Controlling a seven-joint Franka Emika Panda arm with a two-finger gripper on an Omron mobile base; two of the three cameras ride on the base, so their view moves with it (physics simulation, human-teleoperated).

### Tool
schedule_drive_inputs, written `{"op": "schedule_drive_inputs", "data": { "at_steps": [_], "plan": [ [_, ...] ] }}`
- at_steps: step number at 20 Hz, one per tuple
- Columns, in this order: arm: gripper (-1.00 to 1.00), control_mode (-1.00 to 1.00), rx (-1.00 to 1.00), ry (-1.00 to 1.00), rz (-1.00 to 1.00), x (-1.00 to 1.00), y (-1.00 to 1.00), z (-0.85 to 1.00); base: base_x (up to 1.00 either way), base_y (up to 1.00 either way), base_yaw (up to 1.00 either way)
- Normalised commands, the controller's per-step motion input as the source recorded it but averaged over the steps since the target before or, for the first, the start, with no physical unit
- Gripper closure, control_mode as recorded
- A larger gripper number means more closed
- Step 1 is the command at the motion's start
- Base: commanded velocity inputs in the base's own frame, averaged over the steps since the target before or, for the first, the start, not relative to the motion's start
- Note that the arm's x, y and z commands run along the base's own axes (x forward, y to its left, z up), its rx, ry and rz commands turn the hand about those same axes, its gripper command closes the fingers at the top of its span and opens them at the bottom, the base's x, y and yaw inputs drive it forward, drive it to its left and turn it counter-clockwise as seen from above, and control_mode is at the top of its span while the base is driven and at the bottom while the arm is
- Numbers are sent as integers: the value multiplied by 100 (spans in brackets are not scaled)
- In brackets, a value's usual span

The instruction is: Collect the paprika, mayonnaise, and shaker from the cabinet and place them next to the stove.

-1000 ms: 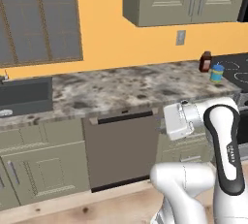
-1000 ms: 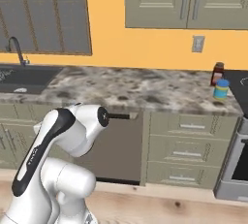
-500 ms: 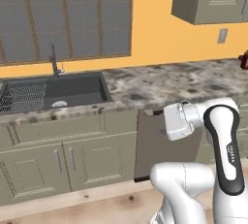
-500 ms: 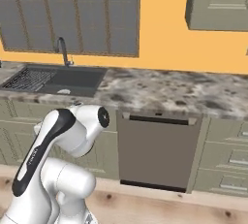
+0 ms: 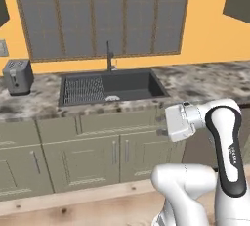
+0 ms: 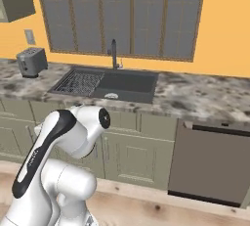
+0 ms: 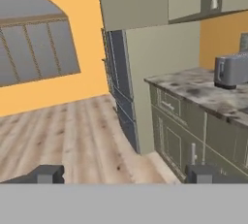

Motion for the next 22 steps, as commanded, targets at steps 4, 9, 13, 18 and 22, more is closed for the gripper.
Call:
{"op": "schedule_drive_inputs", "data": {
  "at_steps": [4,9,13,18,22],
  "plan": [
    [-100,100,0,0,0,0,0,0,18,100,12],
    [-100,100,0,0,0,0,0,0,50,100,13],
    [-100,100,0,0,0,0,0,0,84,86,15],
    [-100,100,0,0,0,0,0,0,86,75,14],
    [-100,100,0,0,0,0,0,0,76,46,12]
  ]
}}
